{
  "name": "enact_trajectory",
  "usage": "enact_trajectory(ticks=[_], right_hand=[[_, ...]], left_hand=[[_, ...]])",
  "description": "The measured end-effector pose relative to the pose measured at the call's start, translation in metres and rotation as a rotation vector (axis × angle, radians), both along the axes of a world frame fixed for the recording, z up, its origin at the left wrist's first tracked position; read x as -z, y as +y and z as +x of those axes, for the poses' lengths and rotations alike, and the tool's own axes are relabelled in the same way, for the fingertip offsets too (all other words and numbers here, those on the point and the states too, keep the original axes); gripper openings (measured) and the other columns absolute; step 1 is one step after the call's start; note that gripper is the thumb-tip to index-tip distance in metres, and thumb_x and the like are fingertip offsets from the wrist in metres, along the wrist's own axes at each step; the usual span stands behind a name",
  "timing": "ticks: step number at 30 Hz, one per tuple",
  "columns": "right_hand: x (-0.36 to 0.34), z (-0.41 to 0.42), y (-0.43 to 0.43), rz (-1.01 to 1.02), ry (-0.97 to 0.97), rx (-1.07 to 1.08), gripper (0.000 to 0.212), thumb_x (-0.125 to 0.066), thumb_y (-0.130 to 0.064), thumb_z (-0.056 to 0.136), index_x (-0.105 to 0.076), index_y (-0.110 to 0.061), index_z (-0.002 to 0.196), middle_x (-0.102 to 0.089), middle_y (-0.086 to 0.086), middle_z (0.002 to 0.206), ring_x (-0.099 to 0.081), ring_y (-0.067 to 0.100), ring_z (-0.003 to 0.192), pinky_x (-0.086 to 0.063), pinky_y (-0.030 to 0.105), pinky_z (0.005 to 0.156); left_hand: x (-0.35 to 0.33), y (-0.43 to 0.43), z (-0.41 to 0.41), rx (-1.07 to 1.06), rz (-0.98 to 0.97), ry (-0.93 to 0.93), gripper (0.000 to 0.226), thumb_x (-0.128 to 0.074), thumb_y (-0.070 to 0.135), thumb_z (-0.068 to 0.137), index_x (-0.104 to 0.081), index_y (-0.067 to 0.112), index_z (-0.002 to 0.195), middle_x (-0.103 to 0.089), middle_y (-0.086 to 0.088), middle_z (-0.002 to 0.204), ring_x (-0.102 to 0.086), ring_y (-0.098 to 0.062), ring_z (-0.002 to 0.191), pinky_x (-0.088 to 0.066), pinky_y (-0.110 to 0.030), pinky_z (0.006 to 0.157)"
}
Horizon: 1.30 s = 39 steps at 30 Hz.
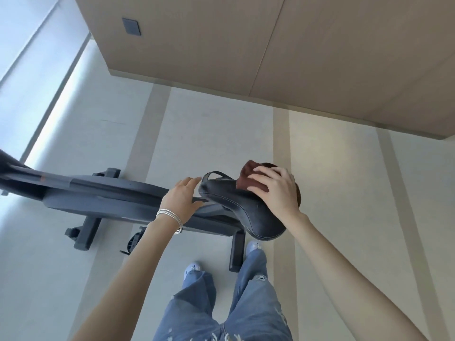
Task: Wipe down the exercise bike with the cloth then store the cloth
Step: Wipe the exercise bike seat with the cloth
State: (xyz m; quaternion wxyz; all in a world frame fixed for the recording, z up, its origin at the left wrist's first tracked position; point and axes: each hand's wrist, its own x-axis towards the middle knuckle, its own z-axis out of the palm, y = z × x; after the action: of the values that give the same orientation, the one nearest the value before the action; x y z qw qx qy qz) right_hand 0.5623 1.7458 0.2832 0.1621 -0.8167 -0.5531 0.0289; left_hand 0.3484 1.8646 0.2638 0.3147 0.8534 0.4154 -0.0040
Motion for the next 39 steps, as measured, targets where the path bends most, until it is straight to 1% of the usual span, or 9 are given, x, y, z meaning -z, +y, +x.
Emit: enact_trajectory(ticks=[5, 9, 14, 18, 22, 25, 29, 34, 39], right_hand=[[-0.001, -0.062, 0.044, -0.004, 0.015, -0.292, 0.025, -0.075, -0.035, 0.074, -0.073, -0.029, 0.099, -0.067, -0.009, 0.112, -0.055, 0.030, 0.094, -0.046, 0.041, 0.075], [0.000, -0.083, 0.059, -0.064, -0.107, -0.488, 0.022, -0.079, -0.029, 0.070, -0.074, -0.028, 0.091, -0.067, -0.008, 0.109, -0.057, 0.033, 0.094, -0.044, 0.041, 0.071], [0.007, -0.043, -0.001, 0.049, -0.157, -0.438, 0.020, -0.076, -0.030, 0.072, -0.072, -0.032, 0.091, -0.065, -0.011, 0.114, -0.057, 0.027, 0.094, -0.042, 0.035, 0.071], [0.010, -0.018, -0.037, 0.065, -0.204, -0.378, 0.020, -0.078, -0.032, 0.069, -0.071, -0.032, 0.088, -0.066, -0.012, 0.110, -0.054, 0.023, 0.096, -0.039, 0.033, 0.072], [0.008, -0.042, -0.012, 0.044, -0.116, -0.225, 0.021, -0.077, -0.036, 0.068, -0.070, -0.033, 0.088, -0.065, -0.014, 0.107, -0.054, 0.022, 0.094, -0.038, 0.033, 0.072], [0.010, -0.044, -0.018, 0.069, -0.151, -0.239, 0.020, -0.074, -0.033, 0.072, -0.070, -0.032, 0.091, -0.064, -0.013, 0.111, -0.055, 0.023, 0.096, -0.039, 0.033, 0.073], [0.020, -0.031, -0.079, 0.112, -0.231, -0.271, 0.017, -0.072, -0.026, 0.076, -0.068, -0.030, 0.092, -0.065, -0.011, 0.113, -0.052, 0.023, 0.101, -0.041, 0.035, 0.078], [0.021, -0.027, -0.105, 0.134, -0.237, -0.237, 0.012, -0.068, -0.027, 0.081, -0.069, -0.028, 0.092, -0.067, -0.009, 0.110, -0.051, 0.023, 0.100, -0.045, 0.035, 0.076], [0.004, -0.022, -0.057, 0.128, -0.093, 0.043, 0.019, -0.075, -0.028, 0.074, -0.073, -0.026, 0.093, -0.068, -0.009, 0.108, -0.057, 0.029, 0.091, -0.048, 0.038, 0.069]], left_hand=[[0.005, -0.010, -0.056, -0.117, 0.080, 0.106, 0.063, -0.065, 0.025, 0.084, -0.034, 0.019, 0.139, -0.044, -0.001, 0.139, -0.040, -0.021, 0.126, -0.050, -0.040, 0.086], [0.007, -0.014, -0.074, -0.156, 0.146, 0.177, 0.064, -0.063, 0.027, 0.085, -0.033, 0.015, 0.140, -0.042, -0.005, 0.142, -0.037, -0.024, 0.130, -0.041, -0.038, 0.101], [0.011, -0.016, -0.076, -0.114, 0.244, 0.203, 0.063, -0.060, 0.032, 0.086, -0.034, 0.012, 0.139, -0.043, -0.006, 0.141, -0.035, -0.025, 0.131, -0.032, -0.037, 0.109], [0.010, -0.013, -0.063, -0.020, 0.297, 0.207, 0.064, -0.057, 0.035, 0.087, -0.030, 0.012, 0.140, -0.039, -0.005, 0.143, -0.028, -0.026, 0.136, -0.022, -0.037, 0.115], [0.007, -0.012, -0.040, 0.186, 0.411, 0.306, 0.081, -0.054, 0.046, 0.085, -0.012, 0.013, 0.145, -0.023, -0.005, 0.152, -0.006, -0.028, 0.144, -0.002, -0.044, 0.118], [0.005, -0.011, -0.015, 0.314, 0.482, 0.371, 0.102, -0.059, 0.054, 0.079, 0.006, 0.013, 0.146, -0.011, -0.006, 0.156, 0.006, -0.030, 0.144, 0.006, -0.050, 0.116], [0.002, -0.011, 0.017, 0.379, 0.524, 0.396, 0.120, -0.066, 0.058, 0.071, 0.016, 0.010, 0.143, -0.007, -0.007, 0.157, 0.006, -0.031, 0.144, 0.004, -0.053, 0.115], [0.008, -0.017, 0.042, 0.500, 0.531, 0.349, 0.124, -0.070, 0.057, 0.068, 0.016, 0.009, 0.143, -0.008, -0.009, 0.156, 0.000, -0.030, 0.145, 0.000, -0.049, 0.116], [0.019, -0.025, 0.049, 0.557, 0.527, 0.401, 0.125, -0.074, 0.048, 0.067, 0.016, 0.008, 0.143, -0.005, -0.010, 0.156, -0.003, -0.030, 0.144, -0.006, -0.047, 0.117]])
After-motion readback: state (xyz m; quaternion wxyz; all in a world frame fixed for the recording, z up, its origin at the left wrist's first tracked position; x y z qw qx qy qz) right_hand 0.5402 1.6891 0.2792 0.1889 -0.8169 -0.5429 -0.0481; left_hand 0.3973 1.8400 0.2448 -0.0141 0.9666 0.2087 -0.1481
